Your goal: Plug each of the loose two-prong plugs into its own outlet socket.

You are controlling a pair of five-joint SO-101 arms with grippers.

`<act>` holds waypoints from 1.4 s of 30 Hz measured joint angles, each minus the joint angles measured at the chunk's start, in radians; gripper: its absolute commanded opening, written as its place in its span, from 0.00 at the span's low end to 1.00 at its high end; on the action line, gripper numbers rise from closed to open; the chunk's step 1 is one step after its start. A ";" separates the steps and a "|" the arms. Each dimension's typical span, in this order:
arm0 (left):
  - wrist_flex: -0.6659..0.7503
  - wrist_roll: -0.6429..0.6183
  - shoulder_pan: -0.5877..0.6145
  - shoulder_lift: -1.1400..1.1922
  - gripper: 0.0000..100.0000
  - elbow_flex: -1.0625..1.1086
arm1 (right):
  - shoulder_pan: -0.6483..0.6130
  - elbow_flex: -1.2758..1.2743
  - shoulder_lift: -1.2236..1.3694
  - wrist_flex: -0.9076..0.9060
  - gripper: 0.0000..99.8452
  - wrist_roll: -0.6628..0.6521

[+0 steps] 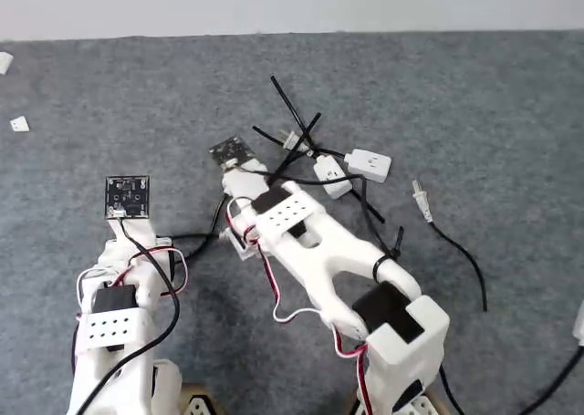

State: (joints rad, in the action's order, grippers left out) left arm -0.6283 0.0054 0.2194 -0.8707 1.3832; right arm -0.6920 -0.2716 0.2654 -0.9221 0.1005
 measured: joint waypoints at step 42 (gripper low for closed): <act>0.051 0.000 0.000 0.000 0.01 0.000 | 1.617 -0.703 -0.844 0.213 0.01 -0.595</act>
State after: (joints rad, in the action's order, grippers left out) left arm -0.5777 0.0054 0.2194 -0.8707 1.3832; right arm 0.9252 -0.9743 -0.5785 -0.7089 -0.4948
